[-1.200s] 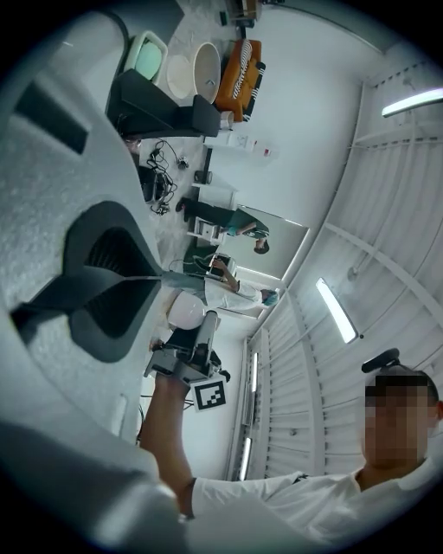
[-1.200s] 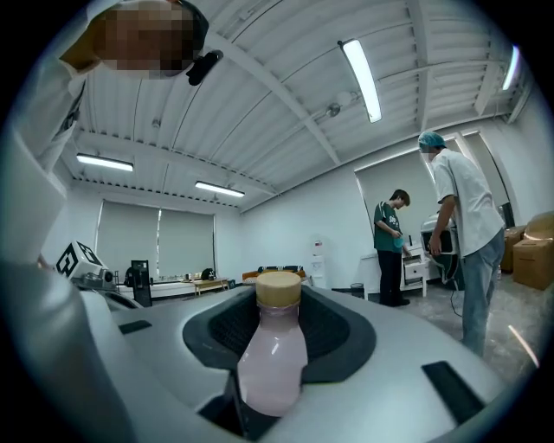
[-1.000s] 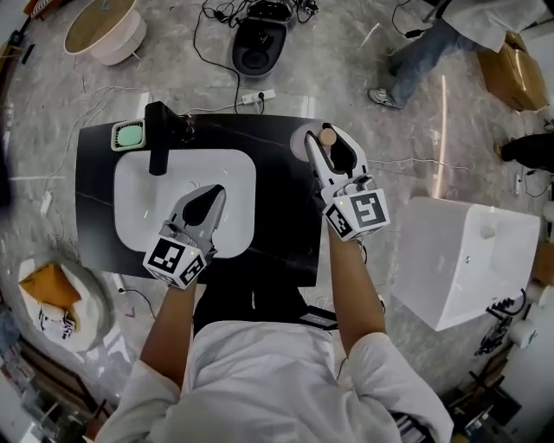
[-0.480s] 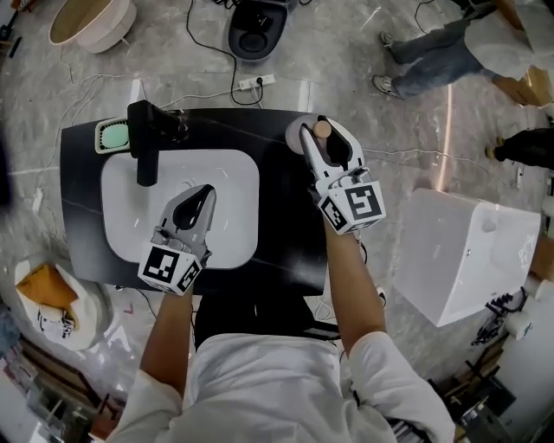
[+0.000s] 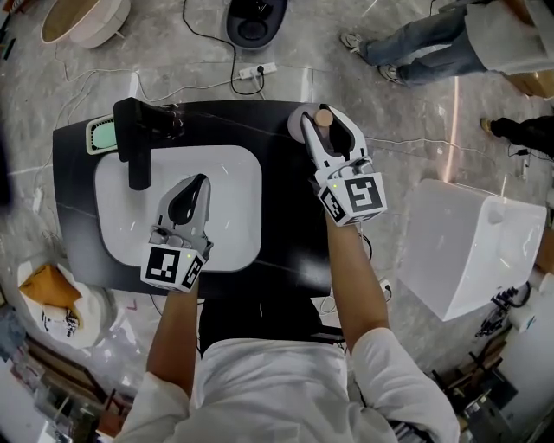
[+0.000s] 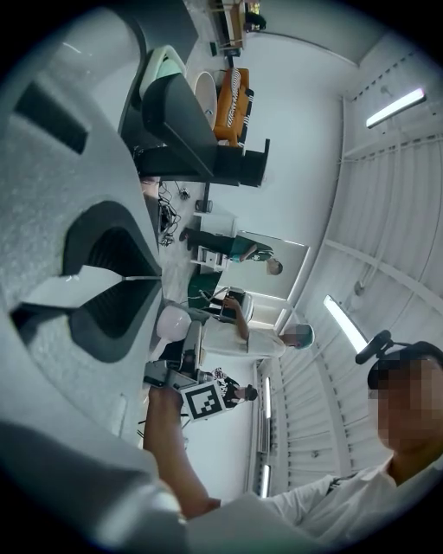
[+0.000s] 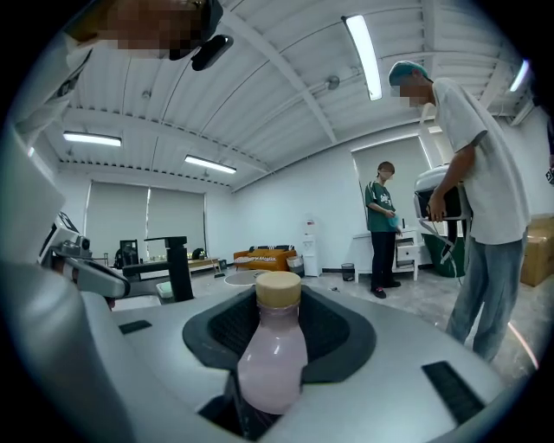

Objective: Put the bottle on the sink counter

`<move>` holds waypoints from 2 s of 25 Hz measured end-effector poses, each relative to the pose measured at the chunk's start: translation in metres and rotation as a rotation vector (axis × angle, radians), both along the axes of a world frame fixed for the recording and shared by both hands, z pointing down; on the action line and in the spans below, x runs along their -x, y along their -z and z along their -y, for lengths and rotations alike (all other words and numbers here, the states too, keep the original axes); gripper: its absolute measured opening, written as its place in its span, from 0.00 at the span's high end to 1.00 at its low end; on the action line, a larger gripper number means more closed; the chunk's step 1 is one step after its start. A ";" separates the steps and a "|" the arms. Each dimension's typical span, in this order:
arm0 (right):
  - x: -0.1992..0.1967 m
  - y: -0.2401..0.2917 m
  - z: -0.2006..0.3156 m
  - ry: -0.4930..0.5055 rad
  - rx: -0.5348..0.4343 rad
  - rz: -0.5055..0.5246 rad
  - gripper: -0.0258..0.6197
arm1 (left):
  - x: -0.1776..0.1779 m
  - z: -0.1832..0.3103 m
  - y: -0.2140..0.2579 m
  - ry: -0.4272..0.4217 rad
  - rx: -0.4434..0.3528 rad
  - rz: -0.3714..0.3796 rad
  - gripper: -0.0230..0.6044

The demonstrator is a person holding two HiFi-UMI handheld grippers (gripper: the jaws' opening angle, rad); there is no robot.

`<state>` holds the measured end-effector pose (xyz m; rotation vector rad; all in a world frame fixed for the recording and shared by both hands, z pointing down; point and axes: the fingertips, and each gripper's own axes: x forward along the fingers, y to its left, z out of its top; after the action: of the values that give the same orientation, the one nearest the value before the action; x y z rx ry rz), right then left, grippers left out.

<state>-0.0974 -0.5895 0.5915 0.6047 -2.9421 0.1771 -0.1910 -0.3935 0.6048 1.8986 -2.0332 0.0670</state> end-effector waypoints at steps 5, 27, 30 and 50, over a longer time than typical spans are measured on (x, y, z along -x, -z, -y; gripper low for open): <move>0.001 -0.011 0.003 0.001 -0.008 -0.023 0.74 | 0.000 0.001 -0.005 -0.001 0.007 -0.006 0.92; 0.005 -0.031 -0.001 -0.004 -0.028 -0.059 0.74 | 0.000 -0.004 -0.007 -0.002 0.008 -0.003 0.92; 0.005 -0.031 -0.002 -0.001 -0.040 -0.064 0.74 | -0.001 -0.005 -0.006 -0.004 0.007 0.000 0.92; 0.001 -0.001 -0.005 -0.022 -0.079 -0.059 0.73 | -0.005 -0.013 0.022 -0.011 -0.030 0.009 0.92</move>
<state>-0.0979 -0.5845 0.5926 0.6415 -2.8978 0.0439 -0.1861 -0.3809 0.5833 1.9312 -2.0407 0.0477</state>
